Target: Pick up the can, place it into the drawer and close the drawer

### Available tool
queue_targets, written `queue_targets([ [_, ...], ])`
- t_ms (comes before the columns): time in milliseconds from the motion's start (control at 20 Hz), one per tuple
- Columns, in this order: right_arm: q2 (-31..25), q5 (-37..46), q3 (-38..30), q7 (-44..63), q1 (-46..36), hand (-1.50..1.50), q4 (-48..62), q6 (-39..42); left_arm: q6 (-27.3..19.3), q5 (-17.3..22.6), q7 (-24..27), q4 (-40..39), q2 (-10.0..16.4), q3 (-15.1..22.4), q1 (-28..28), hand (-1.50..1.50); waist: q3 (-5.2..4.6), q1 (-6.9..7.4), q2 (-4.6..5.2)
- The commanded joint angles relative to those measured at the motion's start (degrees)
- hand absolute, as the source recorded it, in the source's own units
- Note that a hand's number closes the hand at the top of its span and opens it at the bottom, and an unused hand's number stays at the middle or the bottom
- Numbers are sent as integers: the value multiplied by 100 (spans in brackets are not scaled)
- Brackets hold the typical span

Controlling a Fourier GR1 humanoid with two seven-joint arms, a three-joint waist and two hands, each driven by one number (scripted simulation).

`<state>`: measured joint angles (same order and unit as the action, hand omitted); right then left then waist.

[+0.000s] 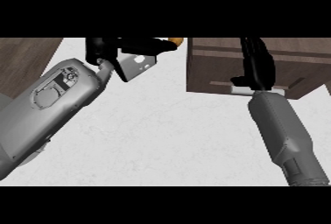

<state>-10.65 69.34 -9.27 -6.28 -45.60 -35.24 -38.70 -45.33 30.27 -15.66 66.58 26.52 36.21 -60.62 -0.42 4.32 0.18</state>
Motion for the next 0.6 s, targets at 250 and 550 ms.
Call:
queue_targets([
  [250,-61,49,-278,31,-1258,-150,1427,-365,54,-174,-73,433,264,-74,535,-150,56,47,135],
  [550,-168,36,-443,204,-1735,-150,1878,-340,114,-184,-111,1090,411,-83,944,-150,56,189,154],
])
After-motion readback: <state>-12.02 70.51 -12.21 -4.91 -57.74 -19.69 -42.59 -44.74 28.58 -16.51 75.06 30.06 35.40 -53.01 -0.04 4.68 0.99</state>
